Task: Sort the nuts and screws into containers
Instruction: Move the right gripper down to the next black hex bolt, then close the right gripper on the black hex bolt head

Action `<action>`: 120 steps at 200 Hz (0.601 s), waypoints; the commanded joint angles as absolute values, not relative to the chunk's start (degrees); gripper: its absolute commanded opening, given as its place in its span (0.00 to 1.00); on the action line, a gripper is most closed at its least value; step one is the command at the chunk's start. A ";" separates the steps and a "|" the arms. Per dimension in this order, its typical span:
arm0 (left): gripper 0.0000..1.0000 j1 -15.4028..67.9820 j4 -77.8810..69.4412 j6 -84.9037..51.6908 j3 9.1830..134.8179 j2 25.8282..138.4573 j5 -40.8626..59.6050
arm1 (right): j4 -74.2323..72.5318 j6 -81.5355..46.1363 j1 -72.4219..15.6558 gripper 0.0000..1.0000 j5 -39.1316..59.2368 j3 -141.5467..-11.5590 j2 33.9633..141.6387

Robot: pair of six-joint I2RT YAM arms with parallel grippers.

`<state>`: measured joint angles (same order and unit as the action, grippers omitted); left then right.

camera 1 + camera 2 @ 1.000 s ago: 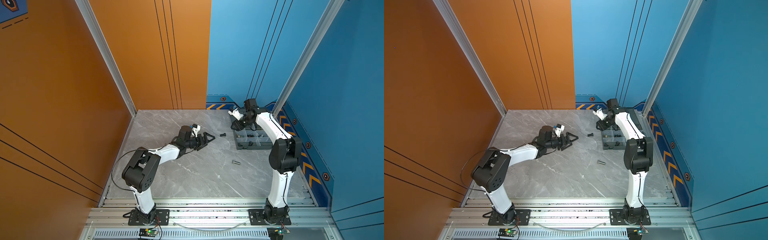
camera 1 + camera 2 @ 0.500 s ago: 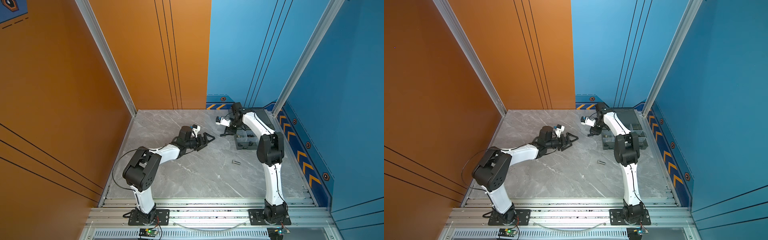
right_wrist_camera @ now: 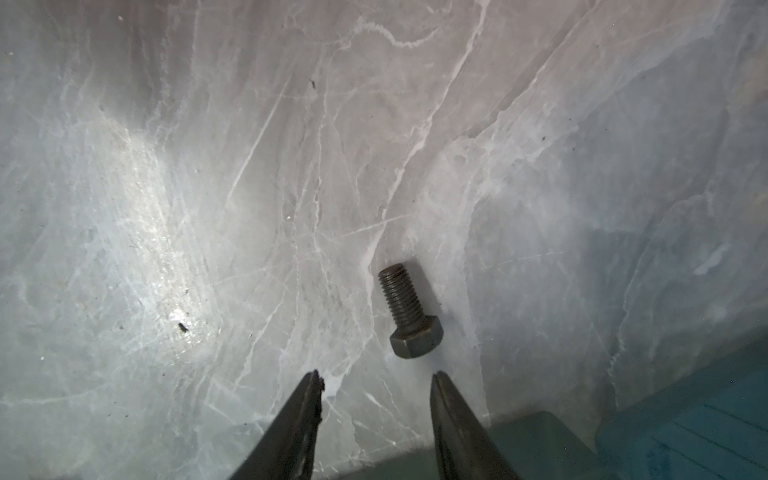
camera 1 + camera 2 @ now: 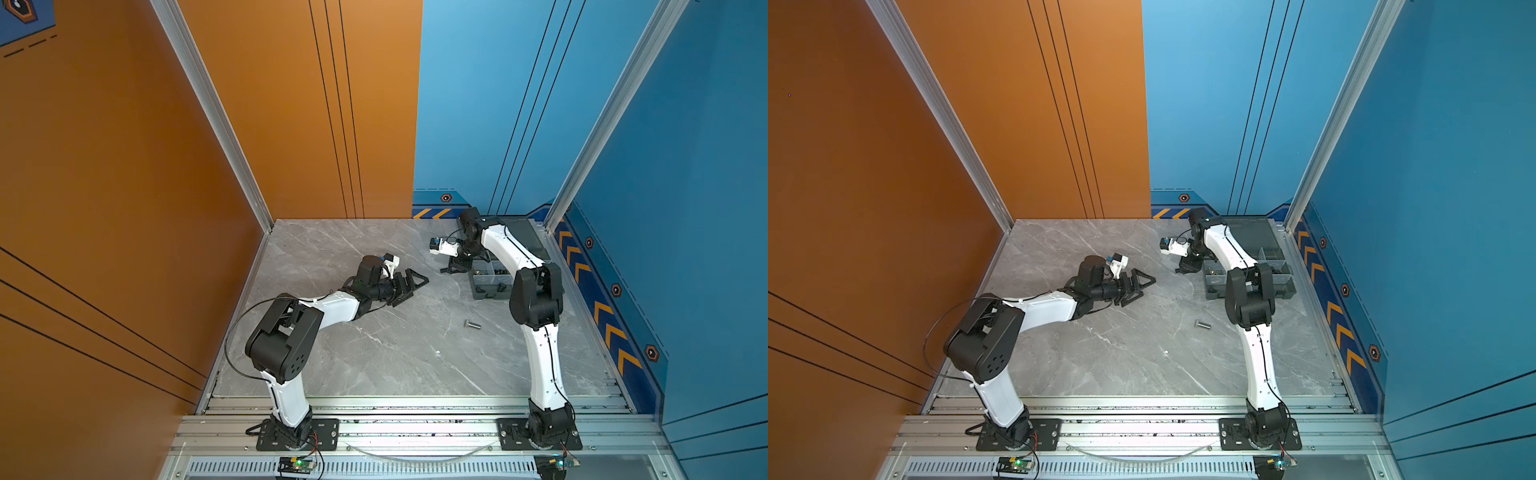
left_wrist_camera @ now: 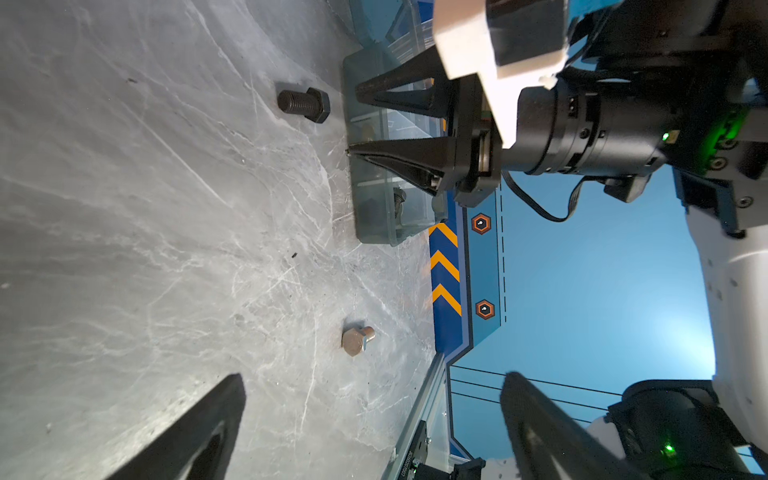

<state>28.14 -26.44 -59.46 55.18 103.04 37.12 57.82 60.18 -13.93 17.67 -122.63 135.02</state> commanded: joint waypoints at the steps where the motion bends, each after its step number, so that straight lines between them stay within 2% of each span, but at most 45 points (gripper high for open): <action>1: 0.98 28.20 -27.42 -59.68 54.82 100.94 37.09 | 59.68 61.70 -13.99 0.45 16.28 -124.85 137.38; 120: 0.98 27.27 -27.43 -60.27 54.70 100.37 37.59 | 59.68 62.06 -13.65 0.44 16.35 -129.02 142.96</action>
